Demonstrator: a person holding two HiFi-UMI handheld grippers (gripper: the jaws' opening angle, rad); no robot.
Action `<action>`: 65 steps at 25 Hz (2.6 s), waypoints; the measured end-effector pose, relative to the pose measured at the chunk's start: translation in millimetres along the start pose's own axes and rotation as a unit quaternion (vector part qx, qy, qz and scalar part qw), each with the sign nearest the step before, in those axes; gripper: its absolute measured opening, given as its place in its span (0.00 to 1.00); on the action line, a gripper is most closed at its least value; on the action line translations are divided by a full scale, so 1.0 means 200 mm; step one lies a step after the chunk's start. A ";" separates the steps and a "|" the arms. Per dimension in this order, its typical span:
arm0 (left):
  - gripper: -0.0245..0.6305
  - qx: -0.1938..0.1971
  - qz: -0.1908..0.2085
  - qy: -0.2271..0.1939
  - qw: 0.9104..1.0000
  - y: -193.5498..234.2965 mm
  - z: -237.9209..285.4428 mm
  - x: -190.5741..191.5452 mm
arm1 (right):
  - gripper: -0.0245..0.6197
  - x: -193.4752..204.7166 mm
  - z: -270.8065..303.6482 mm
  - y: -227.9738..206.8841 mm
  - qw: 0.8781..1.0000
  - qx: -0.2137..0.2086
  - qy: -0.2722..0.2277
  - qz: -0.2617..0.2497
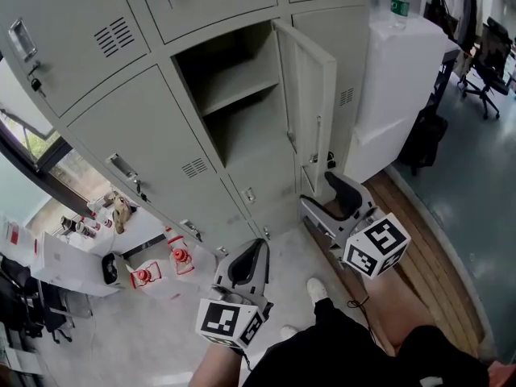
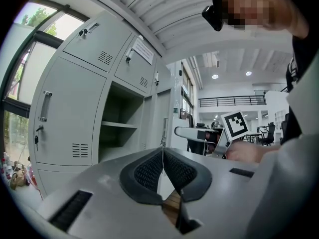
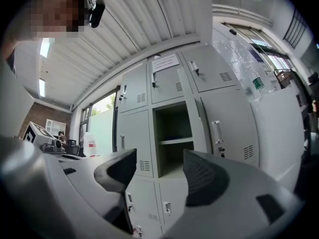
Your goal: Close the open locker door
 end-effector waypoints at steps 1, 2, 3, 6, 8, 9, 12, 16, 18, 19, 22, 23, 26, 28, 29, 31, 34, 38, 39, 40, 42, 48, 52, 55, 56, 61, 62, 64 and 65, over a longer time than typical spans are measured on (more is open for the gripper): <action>0.07 0.000 -0.001 0.001 1.000 0.00 0.03 0.00 | 0.55 0.00 0.00 -0.03 1.000 0.004 0.000 0.001; 0.07 0.001 -0.001 0.001 1.000 0.01 0.05 0.00 | 0.55 0.00 0.01 -0.07 1.000 0.008 0.000 0.001; 0.07 0.001 -0.002 0.001 1.000 0.01 0.08 0.00 | 0.55 0.00 0.01 -0.10 1.000 0.010 0.000 0.001; 0.07 0.004 -0.004 0.003 1.000 0.01 0.15 0.00 | 0.55 0.00 0.03 -0.18 1.000 0.015 -0.001 0.001; 0.07 0.005 -0.006 0.004 1.000 0.02 0.19 0.00 | 0.55 0.01 0.04 -0.23 1.000 0.016 -0.001 0.003; 0.07 0.005 -0.007 0.004 1.000 0.02 0.21 0.00 | 0.55 0.01 0.05 -0.24 1.000 0.016 0.000 0.004; 0.07 0.007 -0.009 0.003 1.000 0.02 0.27 0.00 | 0.55 0.01 0.07 -0.29 1.000 0.014 0.004 0.005; 0.07 0.007 -0.010 0.001 1.000 0.02 0.33 -0.01 | 0.55 0.00 0.10 -0.34 1.000 0.010 0.007 0.004; 0.07 0.006 -0.010 -0.001 1.000 0.03 0.35 -0.01 | 0.55 0.00 0.12 -0.36 1.000 0.007 0.006 0.002; 0.07 0.005 -0.010 -0.003 1.000 0.03 0.36 -0.01 | 0.55 0.00 0.13 -0.37 1.000 0.006 0.007 0.002; 0.07 0.002 -0.010 -0.006 1.000 0.04 0.38 -0.02 | 0.55 -0.01 0.15 -0.39 1.000 0.001 0.008 0.001; 0.07 0.001 -0.010 -0.007 1.000 0.04 0.39 -0.02 | 0.55 -0.01 0.16 -0.39 1.000 -0.002 0.007 0.001; 0.07 -0.003 -0.009 -0.009 1.000 0.05 0.41 -0.03 | 0.55 -0.01 0.18 -0.41 1.000 -0.010 0.004 -0.001; 0.07 -0.006 -0.009 -0.011 1.000 0.05 0.42 -0.03 | 0.55 -0.01 0.20 -0.42 1.000 -0.013 0.005 0.000; 0.07 -0.008 -0.010 -0.011 1.000 0.05 0.42 -0.03 | 0.55 -0.01 0.20 -0.43 1.000 -0.014 0.006 0.001; 0.07 -0.011 -0.010 -0.013 1.000 0.06 0.42 -0.03 | 0.55 -0.01 0.22 -0.43 1.000 -0.019 0.007 0.002; 0.07 -0.018 -0.010 -0.015 1.000 0.08 0.42 -0.03 | 0.52 -0.01 0.25 -0.42 1.000 -0.030 0.005 0.002; 0.07 -0.030 -0.012 -0.018 0.999 0.11 0.41 -0.04 | 0.34 0.00 0.29 -0.40 0.999 -0.048 0.006 -0.005; 0.07 -0.033 -0.012 -0.019 0.999 0.12 0.41 -0.04 | 0.35 0.00 0.31 -0.39 0.998 -0.056 0.008 -0.010; 0.07 -0.036 -0.013 -0.019 0.999 0.12 0.41 -0.04 | 0.35 -0.01 0.33 -0.37 0.998 -0.064 0.010 -0.017; 0.07 -0.043 -0.012 -0.021 0.999 0.14 0.40 -0.05 | 0.34 -0.01 0.37 -0.33 0.996 -0.080 0.013 -0.035; 0.07 -0.071 -0.014 -0.024 0.997 0.18 0.36 -0.07 | 0.33 -0.02 0.50 -0.22 0.992 -0.110 0.018 -0.052; 0.07 -0.092 -0.017 -0.025 0.995 0.20 0.34 -0.08 | 0.33 -0.01 0.58 -0.18 0.991 -0.124 0.012 -0.047; 0.07 -0.109 -0.009 -0.028 0.994 0.22 0.31 -0.07 | 0.34 -0.01 0.64 -0.15 0.990 -0.137 0.006 -0.043; 0.07 -0.114 -0.008 -0.029 0.993 0.23 0.31 -0.07 | 0.33 0.00 0.66 -0.15 0.989 -0.143 0.005 -0.040; 0.07 -0.142 -0.011 -0.032 0.989 0.26 0.29 -0.10 | 0.32 0.00 0.78 -0.12 0.985 -0.171 0.001 -0.036; 0.07 -0.148 -0.010 -0.034 0.988 0.26 0.28 -0.10 | 0.32 0.00 0.80 -0.11 0.984 -0.174 0.000 -0.038; 0.07 -0.160 -0.011 -0.035 0.986 0.27 0.28 -0.10 | 0.32 0.00 0.85 -0.09 0.983 -0.178 -0.001 -0.042; 0.07 -0.165 -0.012 -0.035 0.986 0.28 0.28 -0.11 | 0.32 0.00 0.87 -0.08 0.983 -0.179 -0.002 -0.044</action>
Point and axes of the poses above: the fingertips, and each gripper's own axes: z forward along the fingers, y to its left, x out of its underside, the point moved 9 cm from there along -z, backward along the fingers, and after that the axes turned 8 degrees about -z, right-handed, at the moved point
